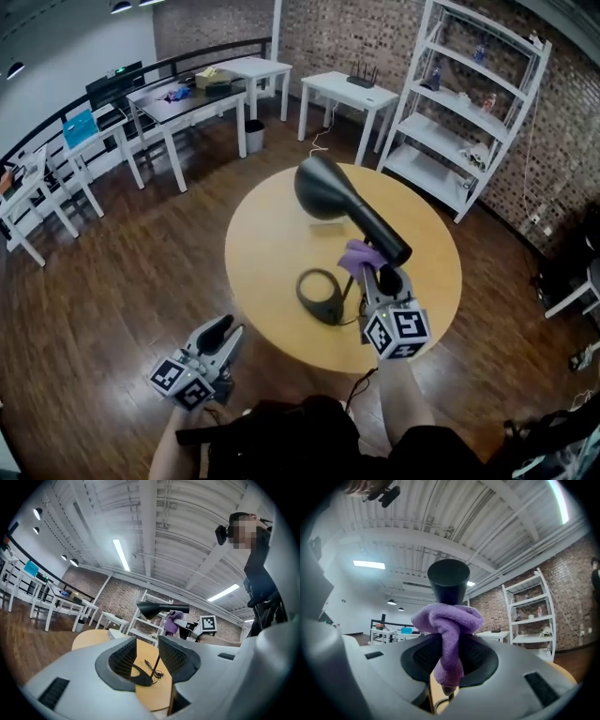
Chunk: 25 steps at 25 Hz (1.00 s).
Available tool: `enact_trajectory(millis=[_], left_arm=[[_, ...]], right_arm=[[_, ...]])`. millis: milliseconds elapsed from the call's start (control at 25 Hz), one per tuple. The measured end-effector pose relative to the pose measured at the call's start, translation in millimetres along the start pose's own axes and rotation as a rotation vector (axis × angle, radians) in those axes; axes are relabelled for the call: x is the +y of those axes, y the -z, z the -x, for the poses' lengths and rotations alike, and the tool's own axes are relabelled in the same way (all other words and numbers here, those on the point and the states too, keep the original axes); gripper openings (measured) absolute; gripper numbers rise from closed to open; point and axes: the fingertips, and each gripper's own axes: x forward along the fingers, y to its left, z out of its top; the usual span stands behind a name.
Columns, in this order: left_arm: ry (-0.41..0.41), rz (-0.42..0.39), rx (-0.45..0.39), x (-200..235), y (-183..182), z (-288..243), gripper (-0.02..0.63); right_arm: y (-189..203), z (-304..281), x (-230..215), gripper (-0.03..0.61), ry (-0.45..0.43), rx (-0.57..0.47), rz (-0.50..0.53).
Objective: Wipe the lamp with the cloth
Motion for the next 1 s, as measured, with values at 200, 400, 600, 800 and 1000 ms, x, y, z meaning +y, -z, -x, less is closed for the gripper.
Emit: enact_trajectory(millis=[200, 400, 600, 800, 1000], left_arm=[[0.11, -0.033, 0.059, 23, -11, 4, 0.13], [0.224, -0.029, 0.073, 16, -9, -24, 0.13], [0.353, -0.009, 0.058, 3, -14, -74, 0.13], [0.516, -0.012, 0.087, -2, -17, -124, 0.13], [0.628, -0.008, 0.111, -9, -20, -181, 0.131]], right_arm=[[13, -3, -3, 0.101, 0.161, 0.022, 0.013], [40, 5, -10, 0.103, 0.226, 0.068, 0.044], [45, 9, -11, 0.104, 0.241, 0.055, 0.042], [73, 11, 5, 0.106, 0.214, 0.115, -0.005], [73, 11, 4, 0.107, 0.15, 0.125, -0.007]])
